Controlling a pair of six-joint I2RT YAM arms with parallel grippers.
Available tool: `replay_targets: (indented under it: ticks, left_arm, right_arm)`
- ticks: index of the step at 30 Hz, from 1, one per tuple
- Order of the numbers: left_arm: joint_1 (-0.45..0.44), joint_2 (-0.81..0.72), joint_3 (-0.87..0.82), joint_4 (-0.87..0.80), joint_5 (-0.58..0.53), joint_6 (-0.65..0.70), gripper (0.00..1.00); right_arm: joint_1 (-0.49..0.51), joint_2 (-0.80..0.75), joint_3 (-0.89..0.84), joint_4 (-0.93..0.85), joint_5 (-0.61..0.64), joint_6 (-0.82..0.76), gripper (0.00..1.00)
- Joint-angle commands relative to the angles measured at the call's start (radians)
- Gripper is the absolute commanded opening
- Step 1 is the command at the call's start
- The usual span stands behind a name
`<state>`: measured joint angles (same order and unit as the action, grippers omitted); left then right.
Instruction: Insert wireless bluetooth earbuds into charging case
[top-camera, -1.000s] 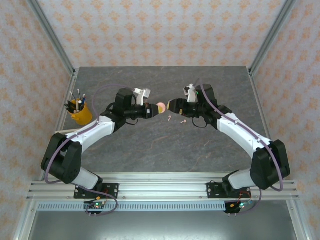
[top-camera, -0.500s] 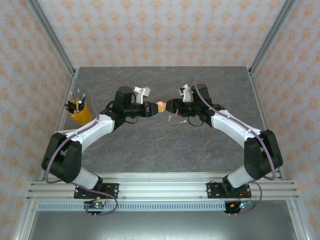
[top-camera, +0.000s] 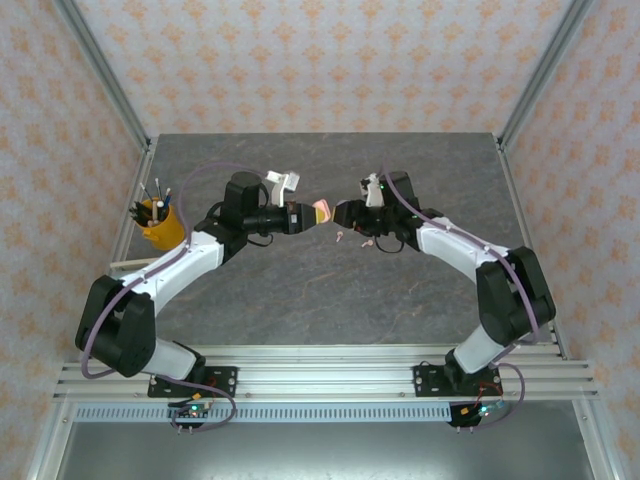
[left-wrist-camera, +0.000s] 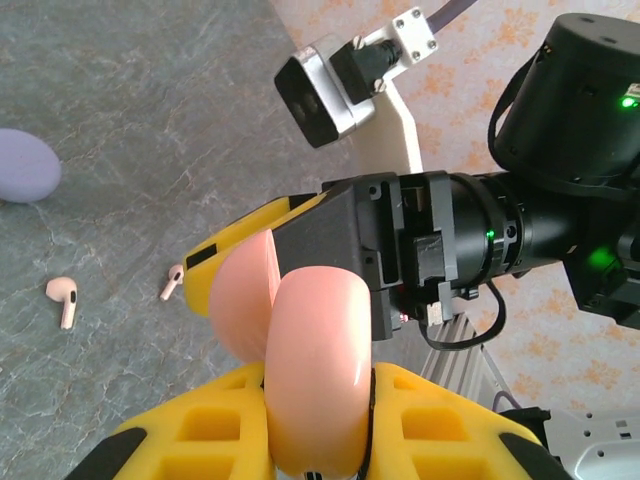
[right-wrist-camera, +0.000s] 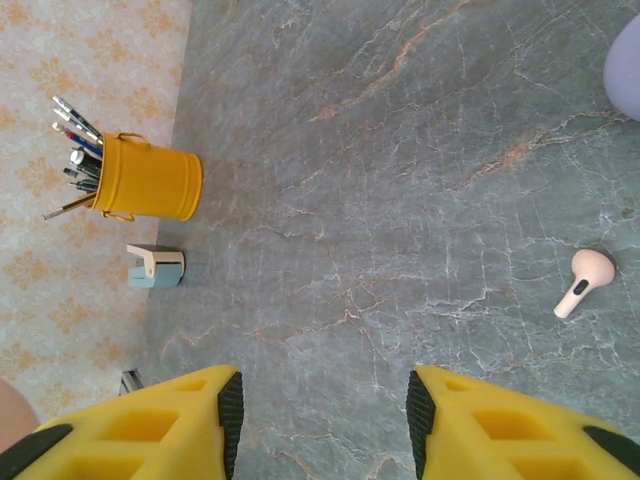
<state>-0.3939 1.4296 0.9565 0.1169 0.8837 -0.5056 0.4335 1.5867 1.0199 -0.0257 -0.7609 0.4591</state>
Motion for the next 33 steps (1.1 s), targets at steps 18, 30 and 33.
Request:
replay_targets:
  ticks: [18, 30, 33]
  left_arm:
    - [-0.007, 0.031, 0.077, 0.046, 0.109, -0.002, 0.00]
    - [-0.022, 0.057, 0.108, 0.021, 0.112, 0.012, 0.00]
    - [-0.028, 0.066, 0.115, 0.017, 0.116, 0.015, 0.00]
  right_arm:
    - [-0.025, -0.160, 0.035, -0.050, -0.149, -0.068, 0.41]
    - [-0.025, -0.163, 0.037, -0.057, -0.162, -0.085, 0.38]
    - [-0.025, -0.150, 0.044, -0.058, -0.167, -0.088, 0.37]
